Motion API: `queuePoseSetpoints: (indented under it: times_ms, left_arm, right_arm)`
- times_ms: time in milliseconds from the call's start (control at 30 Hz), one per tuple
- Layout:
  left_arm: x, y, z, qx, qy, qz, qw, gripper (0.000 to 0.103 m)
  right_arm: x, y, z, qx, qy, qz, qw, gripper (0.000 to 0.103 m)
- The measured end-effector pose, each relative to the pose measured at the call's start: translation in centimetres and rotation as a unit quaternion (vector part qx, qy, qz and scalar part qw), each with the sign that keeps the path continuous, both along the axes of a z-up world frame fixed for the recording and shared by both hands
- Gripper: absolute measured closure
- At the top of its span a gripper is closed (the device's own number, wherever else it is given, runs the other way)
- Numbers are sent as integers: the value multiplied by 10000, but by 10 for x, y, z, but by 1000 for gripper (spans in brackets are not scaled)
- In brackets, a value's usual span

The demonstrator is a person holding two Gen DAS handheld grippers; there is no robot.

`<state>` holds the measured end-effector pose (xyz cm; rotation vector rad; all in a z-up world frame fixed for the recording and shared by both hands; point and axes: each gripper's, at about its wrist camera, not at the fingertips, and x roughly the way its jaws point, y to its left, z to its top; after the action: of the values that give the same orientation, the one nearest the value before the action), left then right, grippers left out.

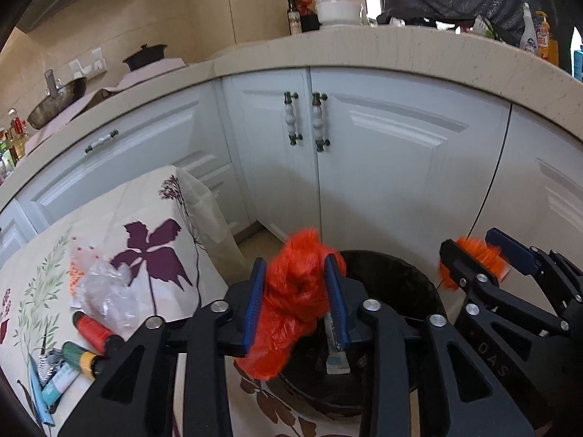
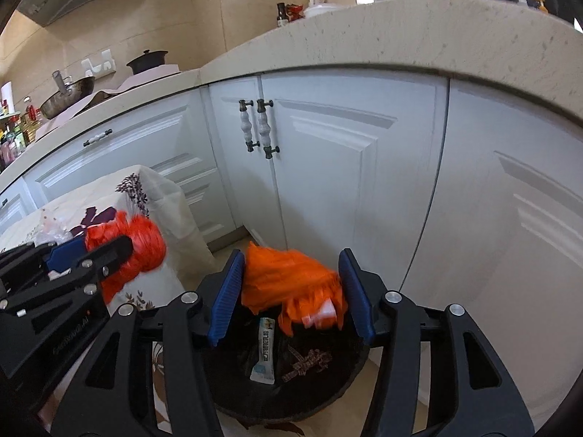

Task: Collect trash
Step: 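Carry both bags over the black bin and open both grippers, then move both tools back to the table and grasp the blue tube with the left gripper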

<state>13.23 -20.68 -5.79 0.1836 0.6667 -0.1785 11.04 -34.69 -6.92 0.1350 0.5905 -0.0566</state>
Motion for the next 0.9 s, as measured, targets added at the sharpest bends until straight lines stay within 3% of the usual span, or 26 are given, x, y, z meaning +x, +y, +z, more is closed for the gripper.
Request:
queuePoseSetpoints:
  times_ms: [67, 200, 600, 900]
  left_arm:
    - [2, 2, -1, -38, 25, 57, 10000, 57]
    - [1, 5, 0, -126, 5, 112, 9999, 50]
    - [-12, 25, 24, -423, -89, 81, 9990, 42]
    - [-37, 78, 31, -279, -165, 312, 9990, 41]
  right_arm:
    - [3, -1, -3, 43, 28, -27, 10000, 48]
    - [4, -1, -4, 32, 46, -48, 10000, 47]
    - [-14, 2, 8, 12, 14, -189, 9998, 47]
    - [-33, 39, 19, 63, -40, 91, 9999, 47]
